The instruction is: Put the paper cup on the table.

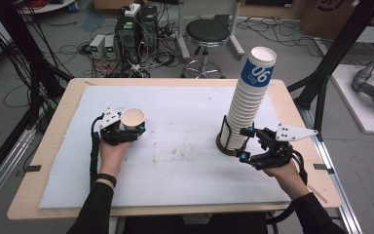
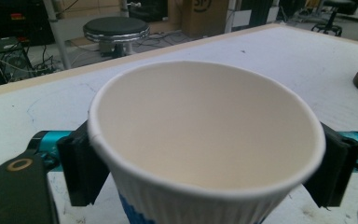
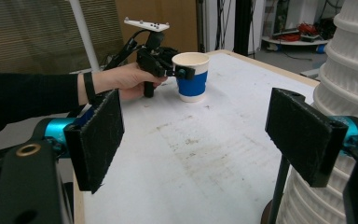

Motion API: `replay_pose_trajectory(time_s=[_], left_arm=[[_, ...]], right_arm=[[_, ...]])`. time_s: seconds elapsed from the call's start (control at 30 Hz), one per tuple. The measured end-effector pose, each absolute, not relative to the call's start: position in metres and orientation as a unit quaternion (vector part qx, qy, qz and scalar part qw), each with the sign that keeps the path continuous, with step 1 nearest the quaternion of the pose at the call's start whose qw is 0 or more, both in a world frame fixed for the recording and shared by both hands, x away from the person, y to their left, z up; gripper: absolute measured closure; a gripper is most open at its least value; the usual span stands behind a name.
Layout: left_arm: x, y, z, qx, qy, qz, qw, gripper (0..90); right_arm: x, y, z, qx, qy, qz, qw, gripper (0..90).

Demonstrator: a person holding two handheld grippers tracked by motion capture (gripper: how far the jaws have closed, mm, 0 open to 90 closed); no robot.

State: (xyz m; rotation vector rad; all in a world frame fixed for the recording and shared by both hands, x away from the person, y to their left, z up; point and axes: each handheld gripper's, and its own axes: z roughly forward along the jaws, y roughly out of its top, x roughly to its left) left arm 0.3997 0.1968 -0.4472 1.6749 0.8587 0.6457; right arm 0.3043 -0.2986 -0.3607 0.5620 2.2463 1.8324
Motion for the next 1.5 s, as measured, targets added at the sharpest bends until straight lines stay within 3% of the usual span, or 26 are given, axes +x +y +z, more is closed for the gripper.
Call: replay_pose_trajectory(time_s=[0.17, 0.77, 1.03, 1.17, 1.5], left_arm=[[0.399, 0.196, -0.446, 0.707, 0.370, 0.276, 0.535, 7.4], [0.373, 0.208, -0.430, 0.712, 0.408, 0.296, 0.489, 5.2], [0.351, 0.219, -0.413, 0.718, 0.403, 0.276, 0.496, 5.3], [0.341, 0.220, -0.396, 0.720, 0.378, 0.248, 0.527, 13.3], [0.320, 0.191, -0.351, 0.734, 0.273, 0.232, 0.577, 13.3]], right_arm=[[0.305, -0.297, -0.360, 0.188, 0.757, 0.619, 0.092, 19.7], [0.306, -0.298, -0.359, 0.182, 0.757, 0.622, 0.086, 19.7], [0.306, -0.297, -0.357, 0.175, 0.758, 0.622, 0.088, 19.7], [0.306, -0.297, -0.356, 0.174, 0.759, 0.621, 0.086, 19.7], [0.304, -0.303, -0.349, 0.169, 0.755, 0.627, 0.091, 19.7]])
